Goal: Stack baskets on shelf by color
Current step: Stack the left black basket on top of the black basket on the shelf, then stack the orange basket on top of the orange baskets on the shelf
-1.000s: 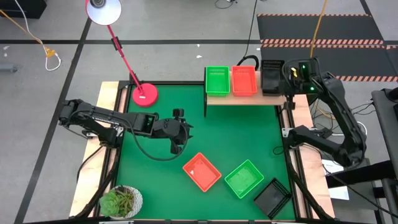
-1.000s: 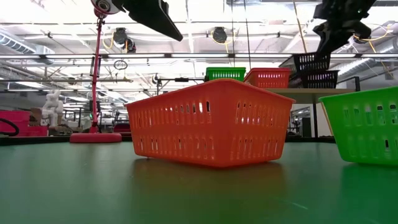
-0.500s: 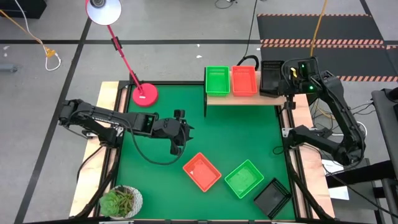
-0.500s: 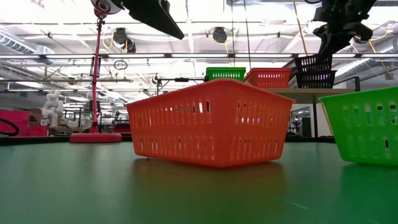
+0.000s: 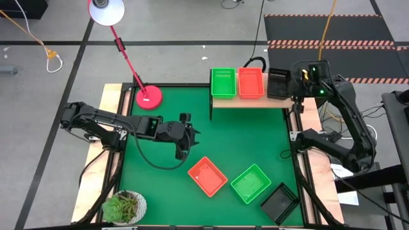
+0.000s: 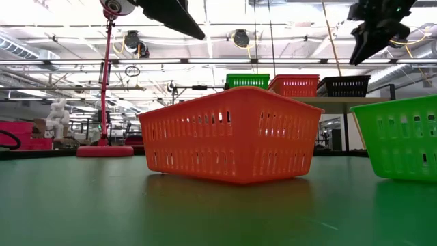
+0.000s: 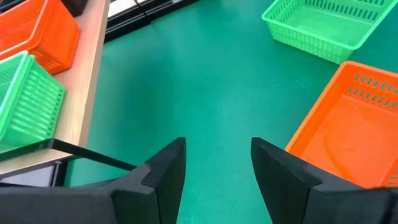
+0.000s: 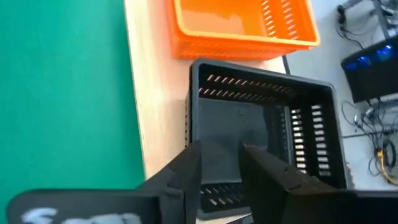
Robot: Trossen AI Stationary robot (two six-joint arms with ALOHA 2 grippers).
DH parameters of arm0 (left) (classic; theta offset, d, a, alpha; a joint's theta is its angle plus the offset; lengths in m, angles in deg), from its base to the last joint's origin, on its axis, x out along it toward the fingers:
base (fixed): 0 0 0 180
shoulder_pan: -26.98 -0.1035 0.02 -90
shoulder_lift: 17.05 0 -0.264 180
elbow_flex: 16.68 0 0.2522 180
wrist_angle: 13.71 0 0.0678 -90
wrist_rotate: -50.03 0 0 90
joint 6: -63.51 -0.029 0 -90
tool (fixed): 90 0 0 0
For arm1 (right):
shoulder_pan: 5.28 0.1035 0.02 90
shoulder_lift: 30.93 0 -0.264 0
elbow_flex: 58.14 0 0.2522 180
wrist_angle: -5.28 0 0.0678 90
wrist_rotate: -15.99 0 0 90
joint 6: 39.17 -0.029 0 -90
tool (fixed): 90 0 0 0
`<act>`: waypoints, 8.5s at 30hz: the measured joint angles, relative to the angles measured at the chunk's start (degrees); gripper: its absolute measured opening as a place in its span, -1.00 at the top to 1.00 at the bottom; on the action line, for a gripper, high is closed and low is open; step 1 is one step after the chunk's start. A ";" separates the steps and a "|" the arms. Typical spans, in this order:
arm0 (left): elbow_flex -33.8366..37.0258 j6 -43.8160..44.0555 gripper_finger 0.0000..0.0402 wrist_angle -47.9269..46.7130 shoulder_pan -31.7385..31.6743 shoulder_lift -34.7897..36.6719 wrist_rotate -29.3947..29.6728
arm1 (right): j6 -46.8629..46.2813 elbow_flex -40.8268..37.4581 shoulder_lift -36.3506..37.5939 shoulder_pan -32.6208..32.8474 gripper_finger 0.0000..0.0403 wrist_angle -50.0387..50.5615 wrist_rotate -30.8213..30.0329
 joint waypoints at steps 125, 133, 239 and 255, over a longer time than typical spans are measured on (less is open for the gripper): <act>-22.14 39.94 0.73 -5.40 25.04 -39.98 14.59 | -67.16 -18.27 -19.45 95.33 1.00 -60.24 -28.04; -22.05 32.38 0.89 -11.37 23.87 -35.40 15.67 | -61.35 -15.07 -28.17 95.22 0.99 -59.61 -30.42; -22.08 14.65 0.15 -6.52 17.15 -29.57 13.88 | -14.44 6.71 -14.77 28.94 0.96 -20.42 -1.78; -22.05 14.67 0.15 -6.54 17.19 -29.57 13.88 | -14.03 0.19 -14.74 25.23 0.96 -25.50 -0.96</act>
